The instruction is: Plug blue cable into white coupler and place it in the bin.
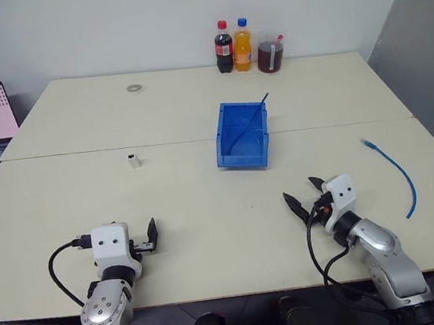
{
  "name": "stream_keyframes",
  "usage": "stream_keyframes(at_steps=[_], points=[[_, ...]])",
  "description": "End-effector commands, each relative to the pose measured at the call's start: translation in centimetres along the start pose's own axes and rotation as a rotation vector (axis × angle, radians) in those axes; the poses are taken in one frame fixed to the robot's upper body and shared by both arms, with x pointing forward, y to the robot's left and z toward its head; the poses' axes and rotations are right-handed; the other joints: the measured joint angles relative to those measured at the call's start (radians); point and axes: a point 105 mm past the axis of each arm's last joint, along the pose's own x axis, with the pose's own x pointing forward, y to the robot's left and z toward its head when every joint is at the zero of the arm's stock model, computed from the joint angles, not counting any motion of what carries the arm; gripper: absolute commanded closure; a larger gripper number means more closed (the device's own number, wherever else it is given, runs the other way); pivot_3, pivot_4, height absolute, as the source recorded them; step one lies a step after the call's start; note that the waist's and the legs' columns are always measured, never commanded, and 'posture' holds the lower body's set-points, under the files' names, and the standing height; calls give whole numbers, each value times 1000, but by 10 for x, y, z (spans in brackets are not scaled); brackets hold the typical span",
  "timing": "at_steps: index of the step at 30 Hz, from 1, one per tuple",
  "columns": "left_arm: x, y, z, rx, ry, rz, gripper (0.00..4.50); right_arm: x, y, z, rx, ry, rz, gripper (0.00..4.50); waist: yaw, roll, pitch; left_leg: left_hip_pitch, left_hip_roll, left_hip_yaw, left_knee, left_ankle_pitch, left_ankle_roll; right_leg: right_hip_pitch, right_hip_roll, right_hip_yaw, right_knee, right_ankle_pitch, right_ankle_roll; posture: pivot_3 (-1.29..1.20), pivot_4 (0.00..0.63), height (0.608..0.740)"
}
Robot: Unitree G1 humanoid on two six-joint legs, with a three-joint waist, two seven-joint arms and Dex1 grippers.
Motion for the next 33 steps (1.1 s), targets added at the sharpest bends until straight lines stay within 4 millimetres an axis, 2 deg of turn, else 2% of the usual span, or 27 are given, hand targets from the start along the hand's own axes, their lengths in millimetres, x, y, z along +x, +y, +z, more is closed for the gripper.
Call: stream_keyframes(at_steps=[1, 19, 22, 26, 30, 33], points=[[-3, 0, 20, 38, -83, -2, 0, 1, 0, 12, -23, -49, 12, 18, 0, 0, 0, 0, 0, 0, 0, 0, 0, 0, 0, 0, 0, 0, 0, 0, 150, 740], [-2, 0, 21, 50, -81, -15, 0, 2, 2, 12, -35, -51, 19, 18, 0, 0, 0, 0, 0, 0, 0, 0, 0, 0, 0, 0, 0, 0, 0, 0, 150, 740], [-5, -14, 21, 64, -89, -108, 0, 1, 1, 13, -47, -54, 14, 18, 0, 0, 0, 0, 0, 0, 0, 0, 0, 0, 0, 0, 0, 0, 0, 0, 150, 740], [-7, -21, 20, 31, -86, -167, 0, -4, -5, 14, -61, -60, -22, 18, 0, 0, 0, 0, 0, 0, 0, 0, 0, 0, 0, 0, 0, 0, 0, 0, 150, 740], [-14, -53, 31, -1, -118, -451, 0, -11, -8, 17, -76, -73, -42, 18, 0, 0, 0, 0, 0, 0, 0, 0, 0, 0, 0, 0, 0, 0, -1, 0, 150, 740], [-14, -72, 44, 77, -145, -631, 0, -19, -19, 28, -38, -102, -77, 18, 0, 1, 1, 0, 0, 0, 0, 0, 0, -1, 0, 0, 0, -1, -1, 0, 150, 740]])
